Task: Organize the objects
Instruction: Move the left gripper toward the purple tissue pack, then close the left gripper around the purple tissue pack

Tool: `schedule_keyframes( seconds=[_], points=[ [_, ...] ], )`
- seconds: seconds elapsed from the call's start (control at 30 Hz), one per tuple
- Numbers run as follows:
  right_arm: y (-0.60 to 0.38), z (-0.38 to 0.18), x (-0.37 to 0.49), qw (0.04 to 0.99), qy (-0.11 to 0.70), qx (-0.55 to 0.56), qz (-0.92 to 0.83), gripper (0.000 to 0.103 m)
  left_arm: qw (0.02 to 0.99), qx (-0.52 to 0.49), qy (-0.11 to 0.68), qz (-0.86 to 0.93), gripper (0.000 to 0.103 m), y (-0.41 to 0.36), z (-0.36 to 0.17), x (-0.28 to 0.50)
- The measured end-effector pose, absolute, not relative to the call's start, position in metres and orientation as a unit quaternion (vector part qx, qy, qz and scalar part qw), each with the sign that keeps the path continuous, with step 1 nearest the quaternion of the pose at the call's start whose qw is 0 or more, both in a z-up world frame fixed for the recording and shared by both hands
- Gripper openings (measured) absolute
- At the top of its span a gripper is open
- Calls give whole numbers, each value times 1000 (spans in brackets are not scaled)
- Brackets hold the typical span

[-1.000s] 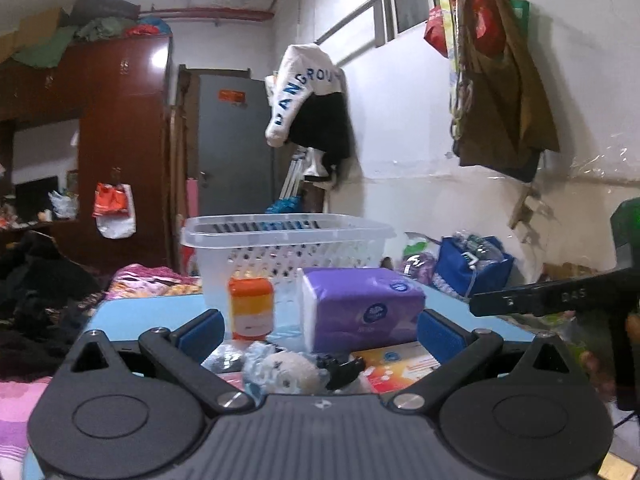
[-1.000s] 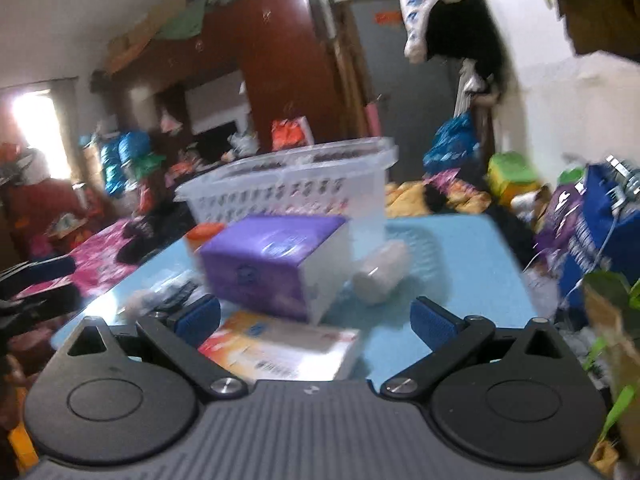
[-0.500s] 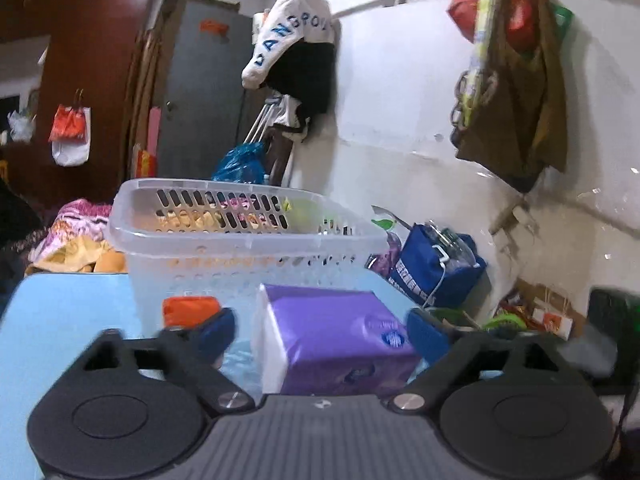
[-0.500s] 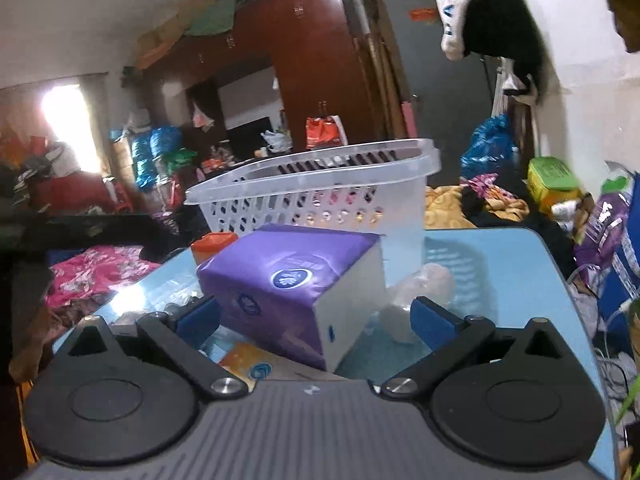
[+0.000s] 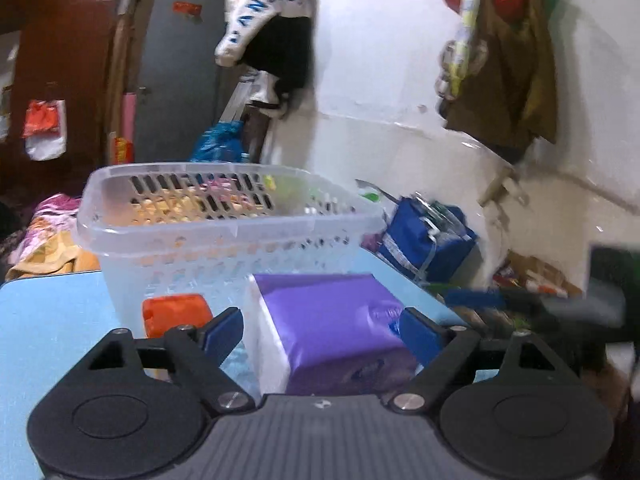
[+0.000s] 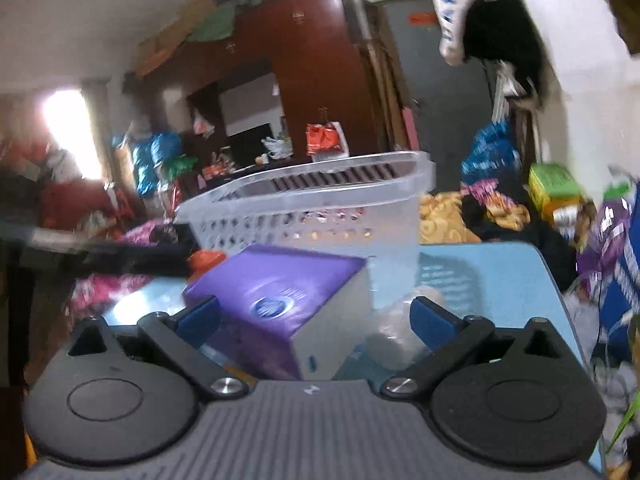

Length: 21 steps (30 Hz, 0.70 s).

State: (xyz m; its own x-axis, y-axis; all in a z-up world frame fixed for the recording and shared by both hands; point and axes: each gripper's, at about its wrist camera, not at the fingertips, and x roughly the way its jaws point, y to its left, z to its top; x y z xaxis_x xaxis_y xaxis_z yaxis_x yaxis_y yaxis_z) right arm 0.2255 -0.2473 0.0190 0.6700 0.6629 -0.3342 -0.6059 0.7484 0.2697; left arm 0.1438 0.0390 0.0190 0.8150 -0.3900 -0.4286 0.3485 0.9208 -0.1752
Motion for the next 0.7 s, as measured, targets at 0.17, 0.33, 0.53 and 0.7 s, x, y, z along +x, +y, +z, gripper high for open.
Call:
schedule_keyframes(
  seconds=[0.17,0.33,0.53,0.7],
  points=[
    [-235,26,253,912,237,69,327,103,946,-39,232,-224,89,43,5,140],
    [-216,22,266,909,255,62,323,103,939,-34,227,-255,89,45,-6,138],
    [-227,15,246,899,239,73,359,102,943,-52,213,-249,89,51,-3,137],
    [-239,11,225,901,209,46,379,102,942,-104,223,-230,89,60,9,155]
  ],
)
